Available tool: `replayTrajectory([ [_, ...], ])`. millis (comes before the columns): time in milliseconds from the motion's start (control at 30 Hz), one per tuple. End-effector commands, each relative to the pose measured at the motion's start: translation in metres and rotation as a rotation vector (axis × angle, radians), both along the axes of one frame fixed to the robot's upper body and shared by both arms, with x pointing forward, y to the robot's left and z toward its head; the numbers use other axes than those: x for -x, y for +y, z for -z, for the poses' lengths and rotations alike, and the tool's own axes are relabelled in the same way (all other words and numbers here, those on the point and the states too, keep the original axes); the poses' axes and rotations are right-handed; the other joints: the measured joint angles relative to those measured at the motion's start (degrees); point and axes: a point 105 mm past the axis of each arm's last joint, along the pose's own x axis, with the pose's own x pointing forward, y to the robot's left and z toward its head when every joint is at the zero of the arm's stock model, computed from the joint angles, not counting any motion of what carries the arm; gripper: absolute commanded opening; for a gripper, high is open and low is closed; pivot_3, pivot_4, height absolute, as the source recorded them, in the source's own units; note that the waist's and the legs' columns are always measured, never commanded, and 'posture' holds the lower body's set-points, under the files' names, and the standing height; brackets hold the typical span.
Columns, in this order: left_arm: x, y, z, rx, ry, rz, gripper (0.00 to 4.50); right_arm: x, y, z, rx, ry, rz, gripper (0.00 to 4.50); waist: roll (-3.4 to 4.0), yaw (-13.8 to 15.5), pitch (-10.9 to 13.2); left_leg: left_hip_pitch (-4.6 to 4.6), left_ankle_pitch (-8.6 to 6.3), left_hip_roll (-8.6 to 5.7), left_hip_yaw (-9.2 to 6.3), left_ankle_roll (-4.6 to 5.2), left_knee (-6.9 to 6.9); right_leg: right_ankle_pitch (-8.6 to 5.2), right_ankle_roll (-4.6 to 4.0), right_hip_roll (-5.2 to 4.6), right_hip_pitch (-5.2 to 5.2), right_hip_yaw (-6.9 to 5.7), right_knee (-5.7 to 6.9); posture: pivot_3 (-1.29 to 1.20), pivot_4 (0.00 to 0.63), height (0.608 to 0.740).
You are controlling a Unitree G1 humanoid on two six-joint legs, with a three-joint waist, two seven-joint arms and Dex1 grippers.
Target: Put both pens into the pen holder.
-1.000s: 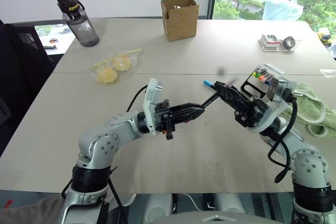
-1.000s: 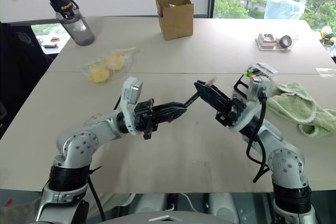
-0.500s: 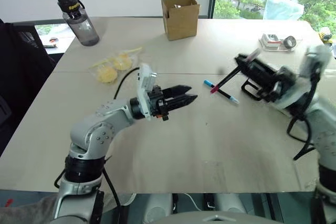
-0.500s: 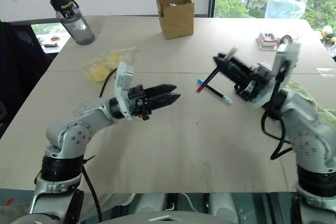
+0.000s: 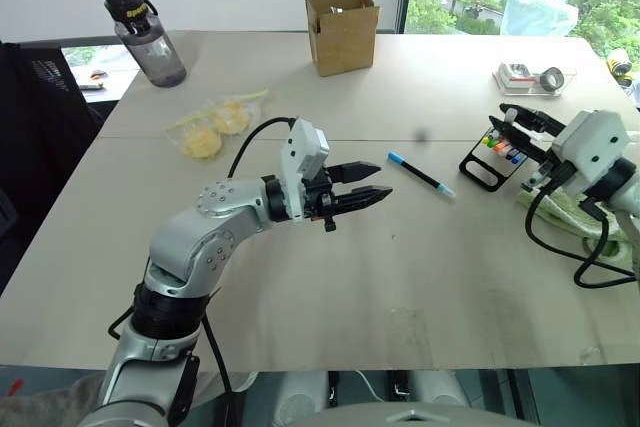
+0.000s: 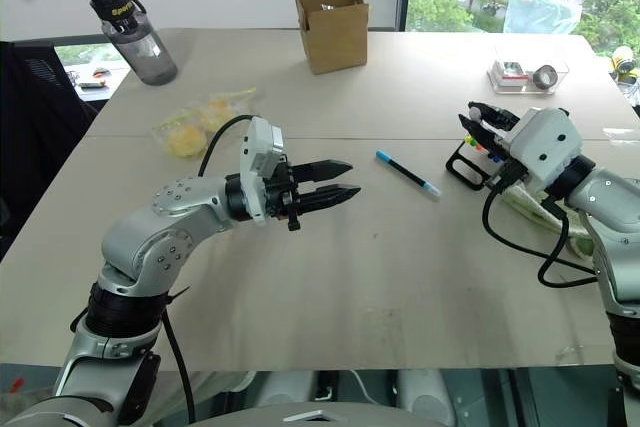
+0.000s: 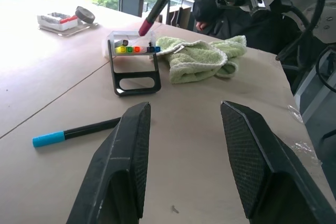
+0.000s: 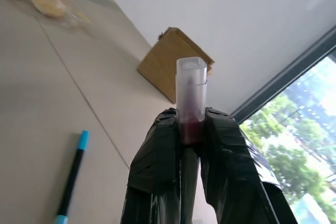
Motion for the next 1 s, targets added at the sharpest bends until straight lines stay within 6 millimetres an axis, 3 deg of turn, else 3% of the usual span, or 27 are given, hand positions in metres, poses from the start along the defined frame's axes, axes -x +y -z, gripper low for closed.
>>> replayTrajectory([
  [33, -0.007, -0.001, -0.009, -0.016, -0.113, -0.047, 2.14, 0.002, -0.007, -0.007, 0.033, -0.086, 0.03, 0.09, 0.0, 0.0, 0.0, 0.0, 0.0, 0.0, 0.0, -0.01, 0.0, 0.0, 0.0, 0.0, 0.0, 0.0, 0.01, 0.0, 0.15, 0.736],
  [567, -0.014, -0.007, -0.015, 0.004, -0.14, -0.075, 2.14, -0.026, -0.012, 0.03, 0.092, -0.105, 0.047, 0.09, 0.01, -0.1, 0.1, 0.07, 0.06, 0.01, 0.04, -0.09, 0.03, 0.0, -0.01, 0.02, 0.01, 0.04, 0.12, 0.0, 0.15, 0.736],
  [867, -0.014, -0.009, -0.016, 0.005, -0.145, -0.074, 2.27, -0.037, -0.018, 0.027, 0.143, -0.17, 0.07, 4.38, 0.02, 0.0, 0.1, 0.06, 0.06, 0.01, 0.04, -0.1, 0.04, 0.01, -0.01, -0.03, 0.01, 0.04, 0.11, 0.0, 0.15, 0.736],
  [1000, -0.015, -0.008, -0.016, 0.005, -0.144, -0.077, 2.27, -0.034, -0.016, 0.015, 0.104, -0.209, 0.066, 4.45, 0.02, 0.0, 0.1, 0.06, 0.07, 0.02, 0.04, -0.11, 0.04, 0.01, -0.01, -0.09, 0.01, 0.04, 0.12, 0.0, 0.15, 0.736],
])
